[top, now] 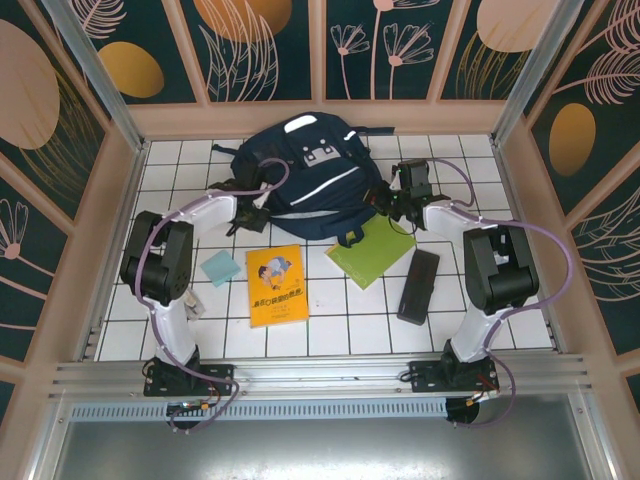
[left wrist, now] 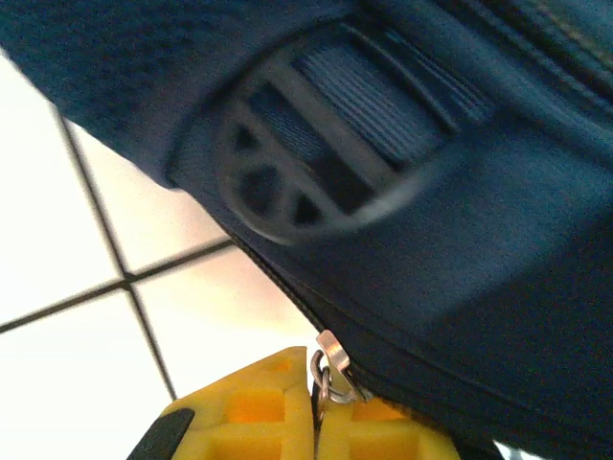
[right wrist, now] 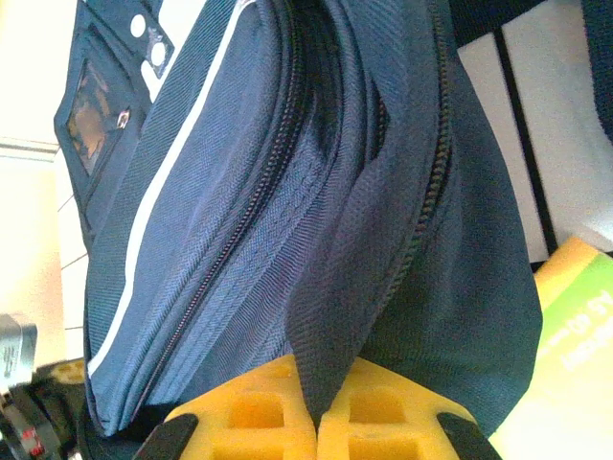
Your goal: Pack the student bag
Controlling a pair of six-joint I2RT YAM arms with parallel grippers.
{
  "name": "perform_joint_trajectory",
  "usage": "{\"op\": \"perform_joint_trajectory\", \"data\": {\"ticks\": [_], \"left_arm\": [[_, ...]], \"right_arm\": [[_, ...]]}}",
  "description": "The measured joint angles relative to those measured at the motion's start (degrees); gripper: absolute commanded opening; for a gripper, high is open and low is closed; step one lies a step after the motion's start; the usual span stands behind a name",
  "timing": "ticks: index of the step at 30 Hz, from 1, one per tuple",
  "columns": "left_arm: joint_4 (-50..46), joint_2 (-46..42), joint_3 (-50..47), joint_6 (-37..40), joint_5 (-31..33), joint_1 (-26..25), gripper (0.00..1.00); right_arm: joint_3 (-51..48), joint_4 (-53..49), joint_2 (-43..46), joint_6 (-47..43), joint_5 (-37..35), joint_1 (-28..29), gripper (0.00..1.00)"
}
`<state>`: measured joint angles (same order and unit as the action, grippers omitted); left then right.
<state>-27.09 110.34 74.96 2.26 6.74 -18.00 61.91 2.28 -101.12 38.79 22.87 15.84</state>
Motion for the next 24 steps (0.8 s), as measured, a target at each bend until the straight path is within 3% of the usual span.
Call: {"op": "perform_joint_trajectory", "data": {"ticks": [14,17,20,24], "left_arm": [[3.08,8.13,5.07,5.64,6.58,3.04,0.03],[2.51,8.5,6.12,4.7,8.87,3.19,0.41],[0.74,8.66,8.44,2.05,12.48,5.14,0.73],[-0.92,7.39,10.49,-3.26,14.12,8.72,0.97]], "right_arm": [[0.85,-0.02,-1.14,-0.92,1.64,0.09,0.0],[1.38,0.0,-1.4,-0.74,2.78,0.26,0.0],[2.1,0.0,-1.42,-0.09,2.54,-0.13,0.32],[2.82,0.33,-1.4,1.27,2.1,-1.03,0.57]]}}
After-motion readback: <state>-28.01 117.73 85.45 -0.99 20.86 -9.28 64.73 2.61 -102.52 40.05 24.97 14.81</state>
